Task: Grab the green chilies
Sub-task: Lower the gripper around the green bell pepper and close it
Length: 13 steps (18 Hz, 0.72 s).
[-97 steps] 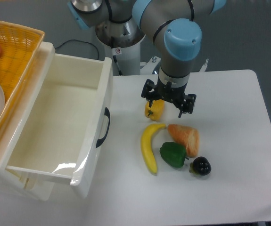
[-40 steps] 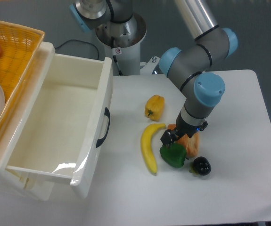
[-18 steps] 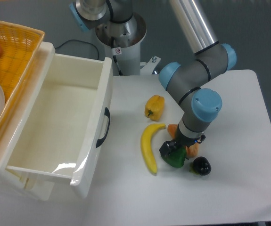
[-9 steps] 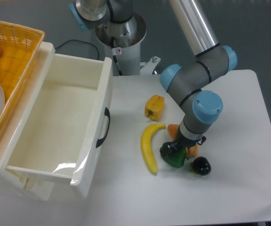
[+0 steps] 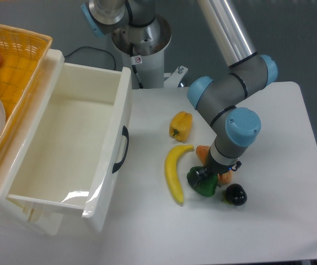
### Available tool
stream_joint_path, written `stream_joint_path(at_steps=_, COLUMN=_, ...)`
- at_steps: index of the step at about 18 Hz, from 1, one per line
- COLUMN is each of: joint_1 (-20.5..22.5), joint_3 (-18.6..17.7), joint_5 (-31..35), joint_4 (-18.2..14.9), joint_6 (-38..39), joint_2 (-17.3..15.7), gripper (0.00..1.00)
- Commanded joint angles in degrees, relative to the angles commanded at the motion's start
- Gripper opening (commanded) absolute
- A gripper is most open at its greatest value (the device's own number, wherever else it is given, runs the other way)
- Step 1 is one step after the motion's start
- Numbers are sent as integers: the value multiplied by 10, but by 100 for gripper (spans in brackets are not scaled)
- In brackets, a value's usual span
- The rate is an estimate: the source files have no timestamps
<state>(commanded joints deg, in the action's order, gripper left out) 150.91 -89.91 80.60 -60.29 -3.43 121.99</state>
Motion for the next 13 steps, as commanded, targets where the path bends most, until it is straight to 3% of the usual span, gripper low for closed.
stream_joint_path(at_steps=3, joint_1=-1, joint_3=0, joint_5=0, joint_4=0, joint_6=1, joint_2=2, gripper=89)
stream_joint_path(at_steps=9, joint_1=-1, joint_3=1, joint_5=0, joint_4=-1, joint_6=1, joint_2=1, gripper=59)
stream_joint_path(at_steps=13, joint_1=0, joint_3=9, joint_5=0, joint_4=-2, joint_6=0, joint_2=-4, gripper=56)
